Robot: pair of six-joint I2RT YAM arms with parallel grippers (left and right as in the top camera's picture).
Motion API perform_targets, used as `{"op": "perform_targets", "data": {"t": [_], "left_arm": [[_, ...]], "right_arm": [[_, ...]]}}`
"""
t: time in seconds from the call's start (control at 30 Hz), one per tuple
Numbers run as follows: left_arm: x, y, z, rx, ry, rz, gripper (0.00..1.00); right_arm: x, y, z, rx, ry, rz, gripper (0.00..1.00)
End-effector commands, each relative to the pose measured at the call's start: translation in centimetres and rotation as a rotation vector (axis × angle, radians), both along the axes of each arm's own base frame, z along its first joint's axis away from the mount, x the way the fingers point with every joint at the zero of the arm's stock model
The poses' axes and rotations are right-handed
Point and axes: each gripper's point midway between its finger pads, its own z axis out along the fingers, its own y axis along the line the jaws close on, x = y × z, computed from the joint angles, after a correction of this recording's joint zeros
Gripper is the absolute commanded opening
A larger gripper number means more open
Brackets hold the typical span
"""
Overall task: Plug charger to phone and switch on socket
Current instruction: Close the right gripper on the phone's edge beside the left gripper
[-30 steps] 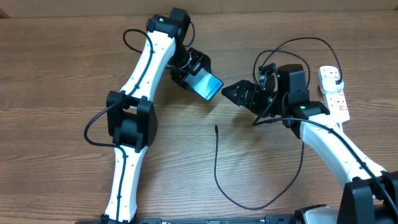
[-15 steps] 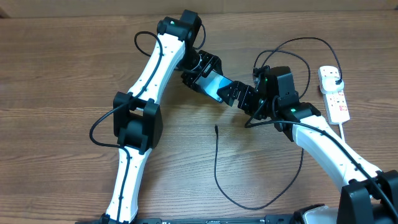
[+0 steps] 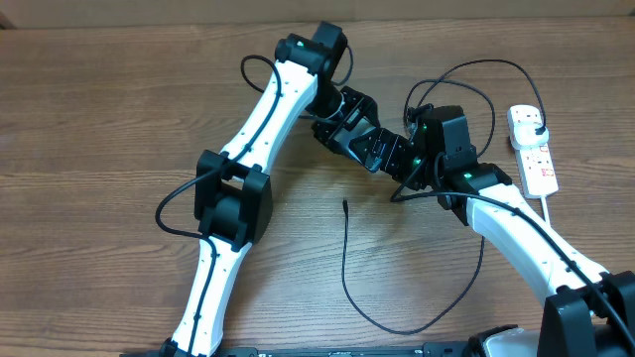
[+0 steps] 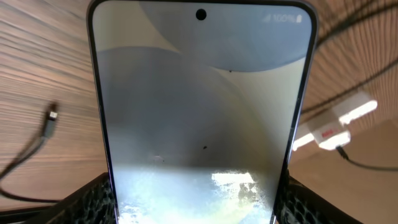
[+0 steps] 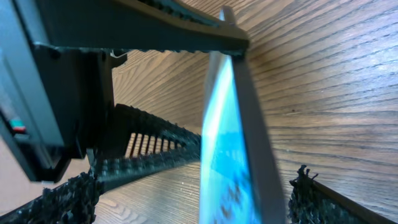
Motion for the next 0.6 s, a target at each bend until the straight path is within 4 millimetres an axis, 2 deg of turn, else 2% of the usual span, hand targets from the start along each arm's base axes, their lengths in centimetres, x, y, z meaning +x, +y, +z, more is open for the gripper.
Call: {"op": "perform_targets", "data": {"t": [0.0, 0.07, 0.47, 0.57], "left_arm": [[-0.66, -1.96, 1.95, -0.084, 0.004, -0.021, 0.04], [-0.84, -2.19, 1.95, -0.084, 0.004, -0.026, 0.04], [-0.88, -2.23, 1.94, -0.083, 0.004, -0.028, 0.04], [-0.95, -2.29, 1.97, -0.085, 0.005, -0.029, 0.04]], "right_arm": [[0.69, 0.10, 0.77, -0.006, -0.026, -0.012, 1.00], [0.69, 0.10, 0.77, -0.006, -0.026, -0.012, 0.96], [0.91, -0.70, 0.25, -0.046, -0.021, -0.048, 0.95], [1.02, -0.88, 0.20, -0.047, -0.016, -0.067, 0.87]]}}
